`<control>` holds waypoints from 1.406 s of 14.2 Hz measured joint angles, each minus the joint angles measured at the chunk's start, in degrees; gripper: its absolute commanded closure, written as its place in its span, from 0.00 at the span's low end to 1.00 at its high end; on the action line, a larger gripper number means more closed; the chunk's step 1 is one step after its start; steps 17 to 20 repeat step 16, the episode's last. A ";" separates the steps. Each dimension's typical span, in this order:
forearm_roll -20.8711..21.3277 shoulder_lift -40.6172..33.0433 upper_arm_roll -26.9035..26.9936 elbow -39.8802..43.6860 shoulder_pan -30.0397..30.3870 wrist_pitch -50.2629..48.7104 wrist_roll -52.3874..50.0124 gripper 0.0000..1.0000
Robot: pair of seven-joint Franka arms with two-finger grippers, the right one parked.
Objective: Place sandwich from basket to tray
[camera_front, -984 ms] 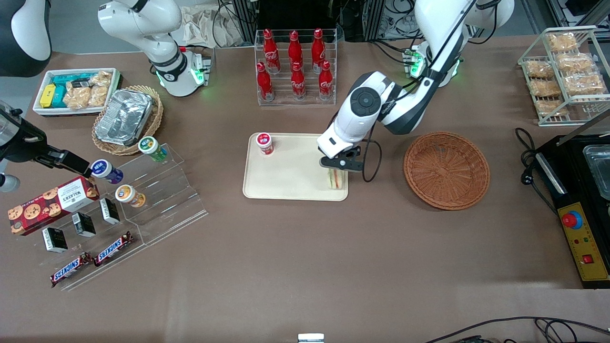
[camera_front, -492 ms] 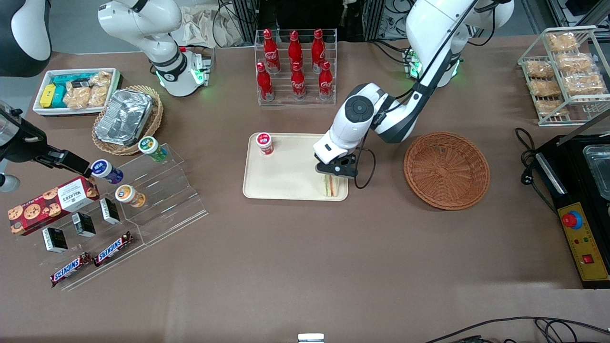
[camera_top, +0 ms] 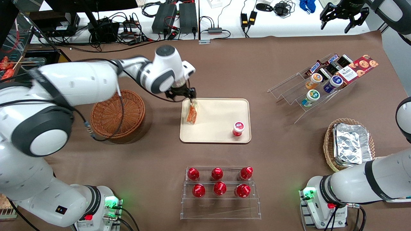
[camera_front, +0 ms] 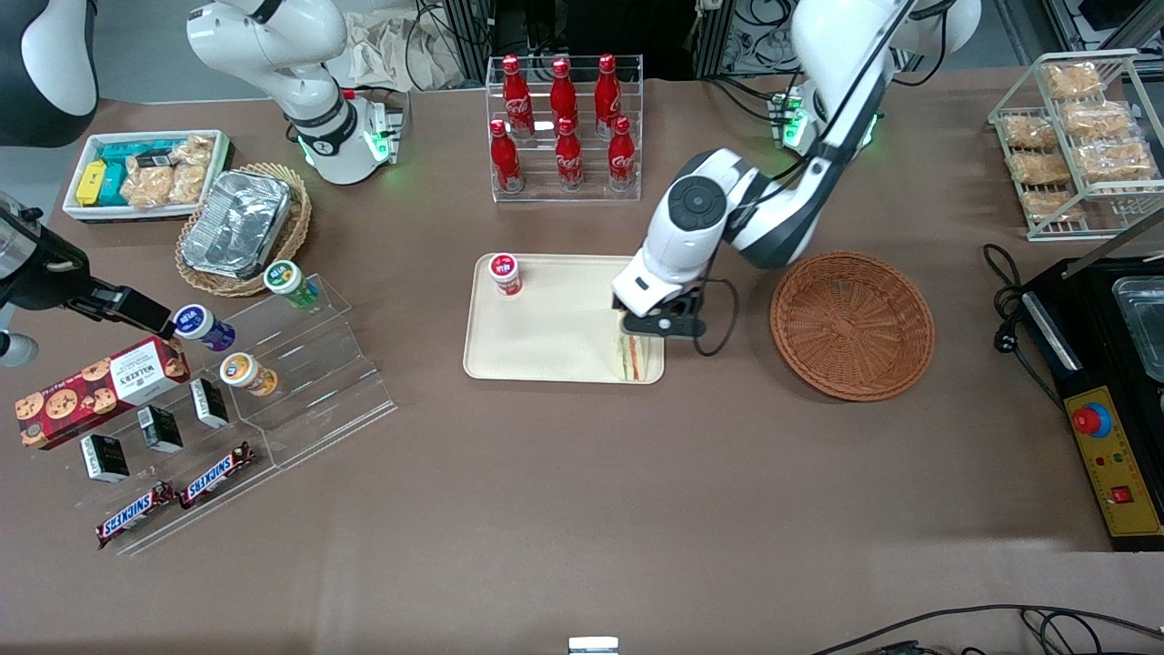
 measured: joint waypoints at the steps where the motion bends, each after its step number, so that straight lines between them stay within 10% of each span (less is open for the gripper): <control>1: 0.44 -2.47 0.72 0.45 0.93 -4.37 1.71 0.01; 9: 0.62 -14.93 1.71 10.67 17.04 -33.71 23.12 0.01; 20: 0.70 -16.81 2.23 20.02 28.06 -44.09 28.08 0.01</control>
